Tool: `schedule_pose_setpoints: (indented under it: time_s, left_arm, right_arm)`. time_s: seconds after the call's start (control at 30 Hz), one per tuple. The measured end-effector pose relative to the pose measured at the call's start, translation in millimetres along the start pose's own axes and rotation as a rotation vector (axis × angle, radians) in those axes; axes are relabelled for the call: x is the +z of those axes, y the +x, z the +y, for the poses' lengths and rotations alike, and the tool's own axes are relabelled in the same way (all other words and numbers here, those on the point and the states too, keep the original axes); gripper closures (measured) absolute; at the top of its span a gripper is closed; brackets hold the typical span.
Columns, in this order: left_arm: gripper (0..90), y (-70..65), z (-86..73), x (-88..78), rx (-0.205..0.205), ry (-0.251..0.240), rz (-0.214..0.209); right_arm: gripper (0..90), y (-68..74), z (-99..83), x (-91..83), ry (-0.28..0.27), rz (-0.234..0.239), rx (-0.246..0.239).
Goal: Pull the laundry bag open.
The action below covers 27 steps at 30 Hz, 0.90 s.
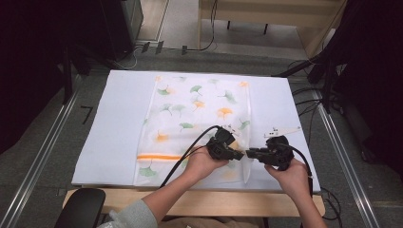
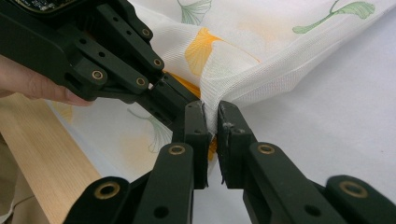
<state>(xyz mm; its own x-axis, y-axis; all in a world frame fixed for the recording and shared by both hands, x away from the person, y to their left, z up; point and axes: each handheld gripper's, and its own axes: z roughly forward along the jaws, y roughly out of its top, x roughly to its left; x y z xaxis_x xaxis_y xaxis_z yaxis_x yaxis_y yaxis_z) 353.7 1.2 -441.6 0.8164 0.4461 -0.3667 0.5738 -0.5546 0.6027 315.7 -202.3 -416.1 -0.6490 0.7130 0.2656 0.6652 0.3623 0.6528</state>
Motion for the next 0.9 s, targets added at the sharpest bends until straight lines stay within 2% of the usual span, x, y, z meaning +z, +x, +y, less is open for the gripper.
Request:
schedule_pose_setpoints:
  time_s: [0.1,0.13,0.27,0.37,0.5,0.67,0.9]
  left_arm:
    - [90.0,-0.8,0.0,-0.1,0.021,0.003,0.015]
    - [90.0,-2.0,-0.3,0.6,0.036,0.014,0.040]
    - [90.0,0.4,-1.6,0.9,0.035,0.031,0.056]
    - [90.0,2.7,-2.6,-1.1,0.022,0.027,0.049]
    - [90.0,4.2,-3.8,-3.8,0.025,0.037,0.058]
    - [90.0,13.3,-9.0,-8.0,0.014,0.054,0.063]
    - [90.0,13.4,-11.7,-11.2,0.009,0.045,0.050]
  right_arm:
    - [85.6,-0.1,0.0,-0.4,0.001,-0.001,0.000]
    - [85.6,-0.2,0.0,-0.4,0.001,-0.001,-0.003]
    - [85.7,-0.1,0.0,-0.7,0.004,-0.002,-0.012]
    - [85.7,-1.2,-0.1,-2.6,-0.005,-0.001,-0.008]
    - [85.6,-2.3,-0.5,-3.8,-0.007,-0.001,-0.008]
    - [85.5,-2.4,-1.0,-4.1,-0.008,-0.001,-0.015]
    - [85.3,-4.0,-1.5,-5.3,-0.010,-0.003,-0.009]
